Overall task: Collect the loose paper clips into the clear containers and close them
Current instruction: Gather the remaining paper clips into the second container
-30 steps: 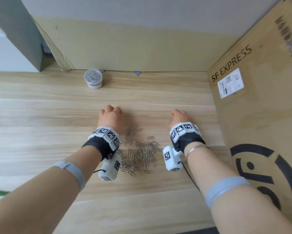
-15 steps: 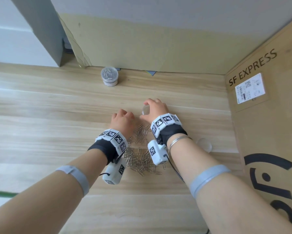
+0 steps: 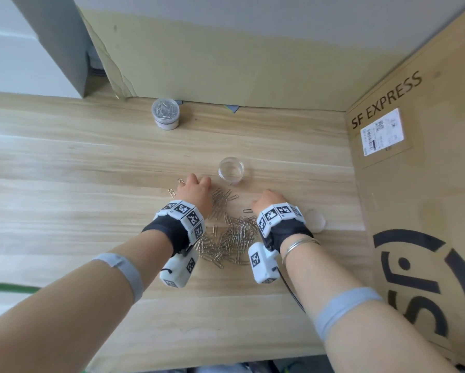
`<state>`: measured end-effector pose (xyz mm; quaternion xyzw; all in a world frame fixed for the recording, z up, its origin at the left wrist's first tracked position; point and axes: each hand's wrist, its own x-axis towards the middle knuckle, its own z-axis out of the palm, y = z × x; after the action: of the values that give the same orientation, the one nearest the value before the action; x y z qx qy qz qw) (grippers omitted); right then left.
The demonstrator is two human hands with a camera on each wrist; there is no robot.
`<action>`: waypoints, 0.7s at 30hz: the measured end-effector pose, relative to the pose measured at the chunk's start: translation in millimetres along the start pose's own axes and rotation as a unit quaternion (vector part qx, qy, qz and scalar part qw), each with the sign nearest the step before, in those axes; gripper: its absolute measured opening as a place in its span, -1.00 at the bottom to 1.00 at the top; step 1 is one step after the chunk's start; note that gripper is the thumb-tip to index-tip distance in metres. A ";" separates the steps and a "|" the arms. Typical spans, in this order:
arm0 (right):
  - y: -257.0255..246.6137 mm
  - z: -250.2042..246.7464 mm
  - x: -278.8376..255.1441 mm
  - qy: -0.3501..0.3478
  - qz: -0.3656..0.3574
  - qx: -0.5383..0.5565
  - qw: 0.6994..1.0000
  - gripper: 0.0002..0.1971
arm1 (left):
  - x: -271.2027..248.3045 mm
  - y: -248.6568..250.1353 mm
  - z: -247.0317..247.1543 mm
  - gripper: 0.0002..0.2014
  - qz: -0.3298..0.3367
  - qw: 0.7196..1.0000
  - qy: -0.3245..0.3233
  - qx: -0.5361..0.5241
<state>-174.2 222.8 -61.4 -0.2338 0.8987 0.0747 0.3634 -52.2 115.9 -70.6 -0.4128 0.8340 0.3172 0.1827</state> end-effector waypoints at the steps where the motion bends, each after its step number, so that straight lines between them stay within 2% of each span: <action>1: -2.7 3.4 -1.9 -0.001 -0.007 0.003 1.000 -0.76 | -1.5 1.7 3.1 -0.65 0.015 1.000 -0.004 0.003; 4: -13.3 9.6 -7.0 0.011 -0.022 0.047 0.999 -0.71 | -7.2 7.8 8.9 -0.68 0.057 0.998 -0.034 -0.002; 6: -13.1 9.3 -7.0 0.007 -0.022 0.067 0.997 -0.67 | -9.7 10.0 6.9 -0.70 0.057 0.998 -0.034 0.000; 10: 8.6 2.7 -11.0 -0.003 0.015 0.035 0.999 -0.63 | -8.8 1.3 -4.3 -0.78 0.019 0.999 -0.007 0.048; 13: 24.0 9.3 -16.3 -0.051 0.019 -0.035 0.998 -0.75 | -10.4 -9.5 -7.9 -0.68 -0.026 0.994 -0.051 0.092; 15: 28.4 20.0 -18.3 -0.090 0.017 -0.040 0.995 -0.74 | -11.0 -13.5 -3.3 -0.60 -0.033 0.991 -0.077 0.099; 17: 24.6 29.1 -20.1 -0.089 0.017 0.010 0.996 -0.73 | -11.4 -13.5 3.7 -0.61 -0.031 0.989 -0.113 0.088; 19: 10.2 32.6 -22.0 -0.081 0.027 0.116 0.990 -0.66 | -13.5 -8.5 8.3 -0.69 -0.017 0.987 -0.146 0.066; 21: -3.8 30.5 -22.5 -0.080 0.021 0.173 0.982 -0.63 | -15.8 -3.5 8.4 -0.74 0.019 0.988 -0.148 0.042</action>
<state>-139.4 236.9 -67.9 -0.1420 0.8708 -0.0556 0.4674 -39.6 129.0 -69.1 -0.3376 0.8181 0.3430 0.3147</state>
